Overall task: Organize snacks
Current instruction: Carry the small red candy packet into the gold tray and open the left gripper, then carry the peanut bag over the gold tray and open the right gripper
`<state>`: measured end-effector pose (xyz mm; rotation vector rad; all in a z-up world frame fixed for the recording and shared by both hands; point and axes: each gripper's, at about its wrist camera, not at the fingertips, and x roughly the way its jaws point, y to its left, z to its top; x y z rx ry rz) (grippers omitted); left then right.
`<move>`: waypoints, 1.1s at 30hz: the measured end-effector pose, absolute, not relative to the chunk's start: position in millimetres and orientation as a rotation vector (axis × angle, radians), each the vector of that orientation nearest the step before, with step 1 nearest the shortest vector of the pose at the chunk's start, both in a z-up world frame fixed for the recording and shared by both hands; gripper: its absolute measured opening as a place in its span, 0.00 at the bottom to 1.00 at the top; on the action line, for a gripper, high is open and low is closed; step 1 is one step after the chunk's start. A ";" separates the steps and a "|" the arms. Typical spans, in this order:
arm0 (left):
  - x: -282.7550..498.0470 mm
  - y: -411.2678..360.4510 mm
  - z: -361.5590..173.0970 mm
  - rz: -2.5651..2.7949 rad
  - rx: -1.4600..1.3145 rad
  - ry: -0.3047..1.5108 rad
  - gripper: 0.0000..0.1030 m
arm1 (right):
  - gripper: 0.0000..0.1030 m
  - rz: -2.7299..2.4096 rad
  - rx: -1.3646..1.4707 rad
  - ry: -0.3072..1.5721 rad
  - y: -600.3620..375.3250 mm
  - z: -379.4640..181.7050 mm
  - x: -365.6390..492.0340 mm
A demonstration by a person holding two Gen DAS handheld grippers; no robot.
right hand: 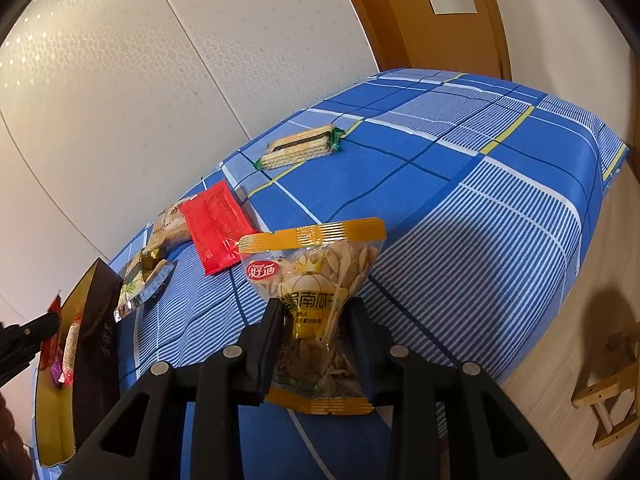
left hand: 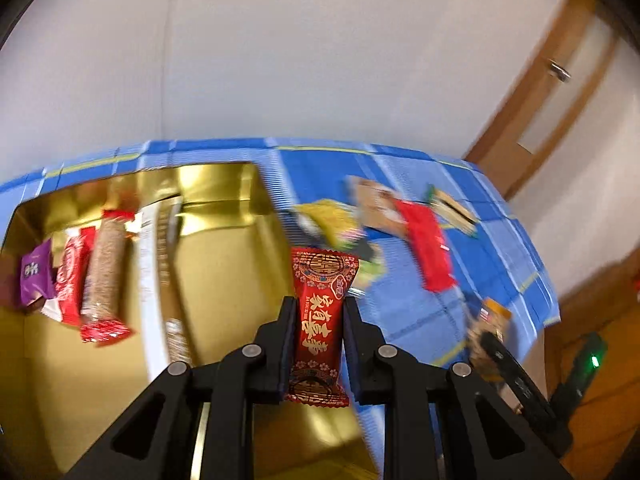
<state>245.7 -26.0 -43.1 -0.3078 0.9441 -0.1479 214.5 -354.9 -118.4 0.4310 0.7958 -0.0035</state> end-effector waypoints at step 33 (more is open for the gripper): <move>307.8 43.1 -89.8 0.073 -0.344 1.044 0.47 | 0.33 -0.012 0.435 0.797 -354.5 -120.1 215.6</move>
